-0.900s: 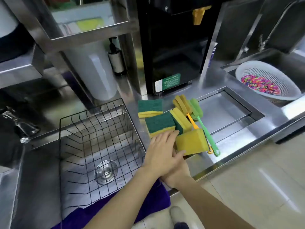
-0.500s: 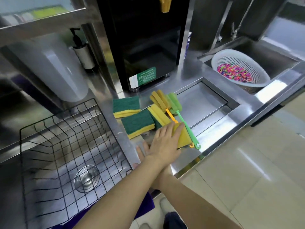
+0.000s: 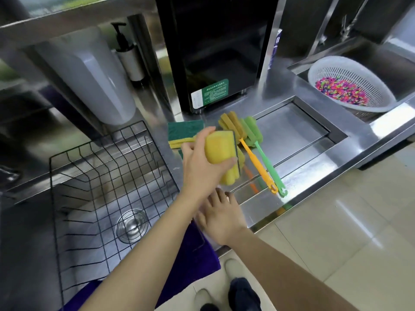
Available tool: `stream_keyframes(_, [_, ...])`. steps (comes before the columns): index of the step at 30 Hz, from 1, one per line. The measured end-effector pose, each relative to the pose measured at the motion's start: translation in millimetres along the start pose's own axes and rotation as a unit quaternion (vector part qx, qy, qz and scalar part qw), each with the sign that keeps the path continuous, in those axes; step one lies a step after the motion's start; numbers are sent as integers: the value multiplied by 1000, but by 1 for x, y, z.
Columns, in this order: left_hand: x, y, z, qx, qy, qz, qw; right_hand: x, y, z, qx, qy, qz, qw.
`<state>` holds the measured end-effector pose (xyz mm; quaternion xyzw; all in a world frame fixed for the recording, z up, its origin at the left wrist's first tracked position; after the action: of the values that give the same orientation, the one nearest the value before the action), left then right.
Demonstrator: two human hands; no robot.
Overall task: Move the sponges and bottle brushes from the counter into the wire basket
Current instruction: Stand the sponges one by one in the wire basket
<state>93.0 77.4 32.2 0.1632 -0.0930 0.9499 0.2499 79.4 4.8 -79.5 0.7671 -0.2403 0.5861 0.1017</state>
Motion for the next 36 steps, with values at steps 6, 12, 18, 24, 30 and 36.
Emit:
stream_keyframes(6, [73,-1,-41,137,156,140,968,-4,0,2,5,37,21,999])
stream_keyframes(12, [117,34,-93,286,272,226,890,-5,1,2,14,44,18,999])
stream_keyframes(18, [138,59,-125,302,183,193,915,-3,1,1,10,46,17,999])
stream_keyframes(24, [143,71,-147,248,17,71,966,-6,1,1,11,68,3,998])
stream_keyframes(30, [135,76,-153,150,-230,-47,961,-7,1,1,16,81,1,997])
stream_keyframes(36, [131,75,-155,156,-189,-115,963,-6,1,1,20,72,18,997])
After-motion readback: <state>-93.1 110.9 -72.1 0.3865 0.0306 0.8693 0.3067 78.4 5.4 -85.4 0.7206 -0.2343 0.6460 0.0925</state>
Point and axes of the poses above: each hand's wrist, its own y-axis away from the middle knuckle, its own x-axis out of the back of the hand, z = x × y, the point moved 8 cm from there along -y, towards the middle knuckle, and after that the axes turned 14 degrees about z, right-handed, at the moved point
